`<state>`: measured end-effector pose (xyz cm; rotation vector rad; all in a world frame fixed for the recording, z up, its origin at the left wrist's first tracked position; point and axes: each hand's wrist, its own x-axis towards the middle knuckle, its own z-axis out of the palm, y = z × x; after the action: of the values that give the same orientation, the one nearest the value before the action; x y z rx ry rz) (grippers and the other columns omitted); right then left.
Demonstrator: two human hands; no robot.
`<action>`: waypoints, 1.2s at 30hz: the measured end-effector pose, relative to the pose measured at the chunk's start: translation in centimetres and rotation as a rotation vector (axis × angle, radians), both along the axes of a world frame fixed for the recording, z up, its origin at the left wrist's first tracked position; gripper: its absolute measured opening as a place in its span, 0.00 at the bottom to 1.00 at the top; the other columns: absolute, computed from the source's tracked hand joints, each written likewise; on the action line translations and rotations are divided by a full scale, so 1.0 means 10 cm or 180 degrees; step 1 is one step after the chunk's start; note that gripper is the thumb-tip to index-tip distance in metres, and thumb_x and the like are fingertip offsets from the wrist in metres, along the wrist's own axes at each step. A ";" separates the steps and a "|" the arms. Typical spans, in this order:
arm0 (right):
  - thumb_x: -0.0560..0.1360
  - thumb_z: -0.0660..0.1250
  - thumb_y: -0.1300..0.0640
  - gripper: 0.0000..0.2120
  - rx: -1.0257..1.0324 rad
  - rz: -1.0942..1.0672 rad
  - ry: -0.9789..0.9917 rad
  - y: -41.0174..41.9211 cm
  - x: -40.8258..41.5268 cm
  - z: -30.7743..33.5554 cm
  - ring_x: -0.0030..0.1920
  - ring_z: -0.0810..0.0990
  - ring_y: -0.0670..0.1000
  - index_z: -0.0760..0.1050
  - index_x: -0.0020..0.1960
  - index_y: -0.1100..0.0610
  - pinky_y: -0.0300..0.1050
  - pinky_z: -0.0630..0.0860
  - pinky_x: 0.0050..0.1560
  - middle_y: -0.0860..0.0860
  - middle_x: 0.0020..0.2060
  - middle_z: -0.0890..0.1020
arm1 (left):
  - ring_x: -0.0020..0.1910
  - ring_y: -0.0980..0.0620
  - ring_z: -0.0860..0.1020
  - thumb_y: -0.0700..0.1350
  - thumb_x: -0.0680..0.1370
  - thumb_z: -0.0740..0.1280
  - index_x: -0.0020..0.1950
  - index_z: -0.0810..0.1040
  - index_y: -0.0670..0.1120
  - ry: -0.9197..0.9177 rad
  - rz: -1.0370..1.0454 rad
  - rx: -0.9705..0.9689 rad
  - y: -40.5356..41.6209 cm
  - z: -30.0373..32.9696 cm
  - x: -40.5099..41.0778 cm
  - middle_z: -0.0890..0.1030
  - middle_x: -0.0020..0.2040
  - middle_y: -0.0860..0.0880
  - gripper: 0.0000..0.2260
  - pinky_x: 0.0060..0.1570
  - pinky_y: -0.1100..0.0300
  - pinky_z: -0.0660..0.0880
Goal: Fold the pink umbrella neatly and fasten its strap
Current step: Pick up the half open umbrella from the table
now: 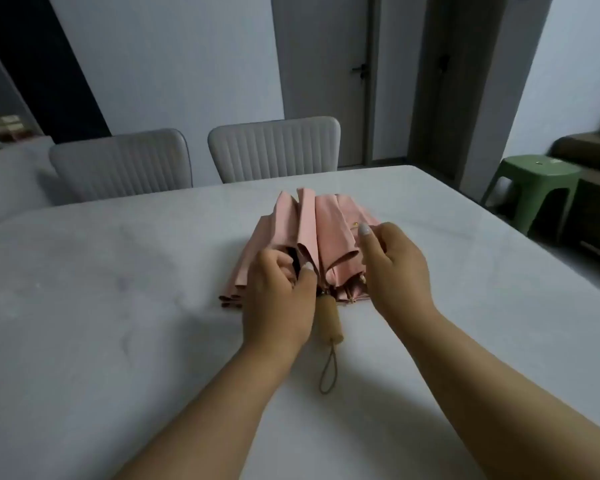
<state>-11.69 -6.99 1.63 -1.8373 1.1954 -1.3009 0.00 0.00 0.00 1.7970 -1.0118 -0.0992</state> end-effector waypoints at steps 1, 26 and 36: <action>0.81 0.54 0.45 0.19 0.0080 0.0013 0.0120 0.03 -0.02 -0.01 0.36 0.77 0.53 0.74 0.43 0.58 0.48 0.73 0.37 0.52 0.34 0.78 | 0.45 0.49 0.76 0.51 0.76 0.67 0.48 0.71 0.48 0.0128 -0.0051 0.0267 0.00 -0.02 -0.02 0.75 0.43 0.54 0.09 0.42 0.57 0.71; 0.65 0.65 0.28 0.34 0.3159 0.1960 -0.1534 -0.12 0.30 -0.11 0.31 0.68 0.53 0.76 0.52 0.57 0.42 0.69 0.31 0.54 0.32 0.68 | 0.18 0.56 0.66 0.46 0.75 0.71 0.37 0.75 0.40 0.1882 -0.0906 0.0155 -0.13 -0.27 -0.06 0.74 0.22 0.52 0.12 0.21 0.66 0.64; 0.59 0.58 0.20 0.46 0.2955 0.1453 -0.2041 -0.22 0.54 -0.12 0.40 0.81 0.53 0.79 0.59 0.56 0.47 0.78 0.40 0.55 0.43 0.82 | 0.25 0.56 0.74 0.56 0.77 0.67 0.52 0.77 0.39 0.1676 -0.1202 0.0212 -0.14 -0.19 0.01 0.79 0.35 0.46 0.19 0.27 0.62 0.73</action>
<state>-6.31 -9.14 0.39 -0.8374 0.7455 -0.7563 0.09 -1.38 -1.89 1.4975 -0.9492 -0.8034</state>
